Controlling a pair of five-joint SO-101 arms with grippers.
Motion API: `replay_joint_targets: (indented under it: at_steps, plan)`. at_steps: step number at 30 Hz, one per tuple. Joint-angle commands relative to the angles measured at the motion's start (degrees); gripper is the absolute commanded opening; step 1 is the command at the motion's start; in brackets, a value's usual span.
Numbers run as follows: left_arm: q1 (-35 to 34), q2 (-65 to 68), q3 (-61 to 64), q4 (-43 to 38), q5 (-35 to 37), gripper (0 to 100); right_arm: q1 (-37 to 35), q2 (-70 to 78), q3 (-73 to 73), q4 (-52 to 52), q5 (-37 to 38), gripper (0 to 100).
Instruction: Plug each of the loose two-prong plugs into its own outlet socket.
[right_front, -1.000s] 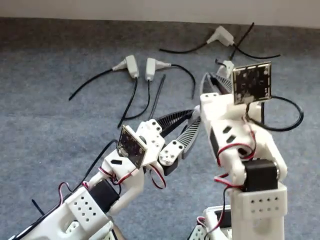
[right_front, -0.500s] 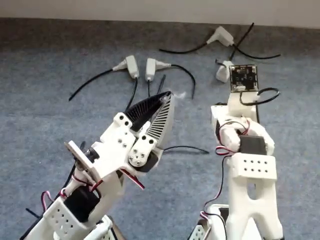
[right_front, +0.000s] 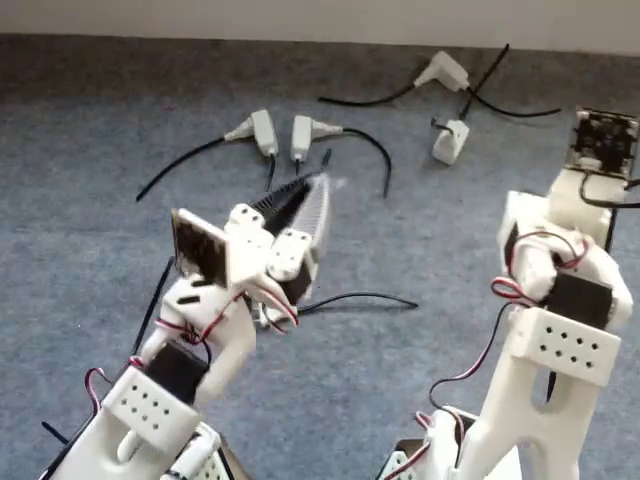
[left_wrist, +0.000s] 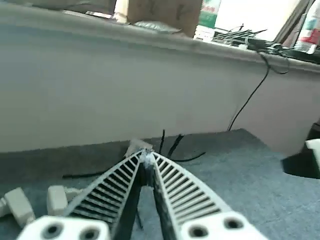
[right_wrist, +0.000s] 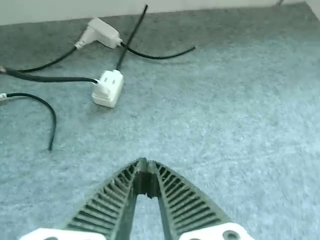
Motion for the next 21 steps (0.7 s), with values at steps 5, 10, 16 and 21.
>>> replay_joint_targets:
  at_steps: [5, 10, 16, 21]
  plan:
    - [0.92, 16.31, -6.99, 2.81, -2.64, 2, 11.91, -0.48, -2.77, 11.74, 0.26, 0.8]
    - [5.23, 30.55, -19.74, 20.48, -14.15, 8, 17.19, -0.48, -0.31, 16.40, 0.62, 0.8]
    - [3.21, 34.68, -29.41, 39.47, -22.24, 9, 20.53, -0.48, 14.02, 6.11, 2.64, 0.8]
    - [-1.71, 35.12, -30.99, 50.55, -22.24, 9, 21.32, -0.48, 23.16, 0.13, 7.38, 0.8]
